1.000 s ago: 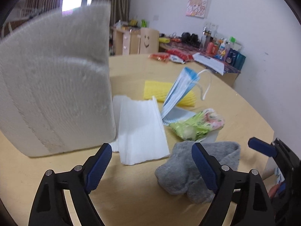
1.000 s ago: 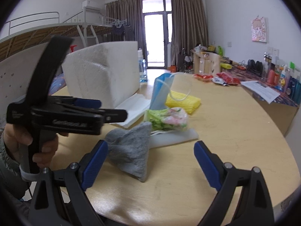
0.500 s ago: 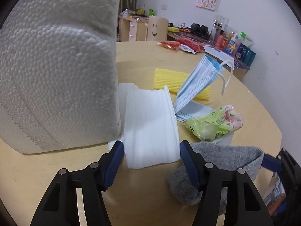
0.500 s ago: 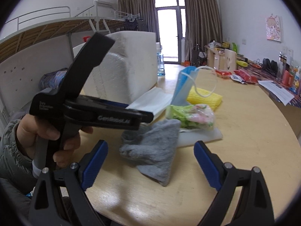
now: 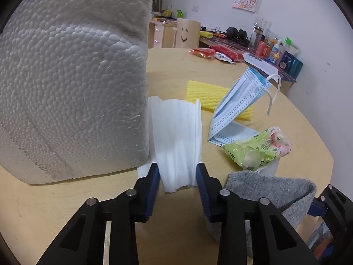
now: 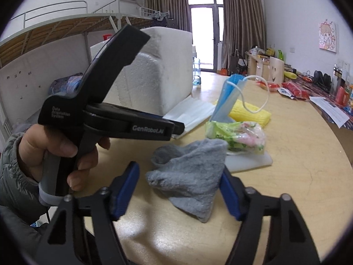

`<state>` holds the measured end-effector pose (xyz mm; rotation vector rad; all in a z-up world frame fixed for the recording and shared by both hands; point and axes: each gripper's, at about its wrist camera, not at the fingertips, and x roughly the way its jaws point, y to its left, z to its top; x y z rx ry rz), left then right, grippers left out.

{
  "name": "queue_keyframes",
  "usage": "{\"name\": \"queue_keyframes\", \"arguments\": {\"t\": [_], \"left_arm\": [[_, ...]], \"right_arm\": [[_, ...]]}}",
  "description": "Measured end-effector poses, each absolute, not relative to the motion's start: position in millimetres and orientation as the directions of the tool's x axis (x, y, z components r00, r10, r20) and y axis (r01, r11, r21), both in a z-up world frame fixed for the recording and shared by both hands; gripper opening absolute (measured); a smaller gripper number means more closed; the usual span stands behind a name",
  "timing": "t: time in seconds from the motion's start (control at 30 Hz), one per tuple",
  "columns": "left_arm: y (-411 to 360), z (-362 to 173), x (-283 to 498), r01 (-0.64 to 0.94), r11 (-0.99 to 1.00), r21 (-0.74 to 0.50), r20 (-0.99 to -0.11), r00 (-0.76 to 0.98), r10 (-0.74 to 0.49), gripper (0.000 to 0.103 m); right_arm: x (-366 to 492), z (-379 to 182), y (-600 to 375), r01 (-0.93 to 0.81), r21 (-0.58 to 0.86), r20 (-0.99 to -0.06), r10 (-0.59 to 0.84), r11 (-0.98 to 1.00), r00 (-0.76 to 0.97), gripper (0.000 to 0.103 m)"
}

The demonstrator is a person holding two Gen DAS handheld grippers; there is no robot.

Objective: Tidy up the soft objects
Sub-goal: 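Close the left gripper on the white tissue while the right gripper grasps the grey sock, then lift the white tissue with the left gripper while the right gripper lifts the grey sock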

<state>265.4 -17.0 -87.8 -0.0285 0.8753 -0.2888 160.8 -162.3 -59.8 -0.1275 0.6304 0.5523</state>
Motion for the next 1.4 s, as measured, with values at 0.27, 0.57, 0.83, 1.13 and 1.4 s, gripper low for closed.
{"name": "queue_keyframes", "arguments": {"t": [0.27,0.57,0.83,1.13,1.4], "left_arm": [[-20,-88,269,0.244,0.958,-0.152,-0.753,0.599,-0.272,0.02],[-23,-86,267,0.27,0.952,-0.145,-0.746,0.602,-0.284,0.012],[-27,-80,264,0.287,0.949,-0.131,-0.729,0.621,-0.288,0.008],[-34,-79,269,0.28,0.957,-0.077,-0.741,0.626,-0.243,0.002],[-35,-60,250,0.325,0.942,-0.081,-0.681,0.672,-0.29,0.002]], "right_arm": [[162,-61,-159,-0.514,0.038,-0.6,0.431,0.857,0.674,0.027],[160,-61,-160,-0.509,0.031,-0.597,0.424,0.86,0.681,0.017],[156,-57,-163,-0.506,0.023,-0.582,0.423,0.862,0.695,0.016],[154,-58,-170,-0.501,0.034,-0.571,0.428,0.865,0.7,0.015],[153,-56,-175,-0.49,0.048,-0.561,0.429,0.87,0.708,0.015]]}}
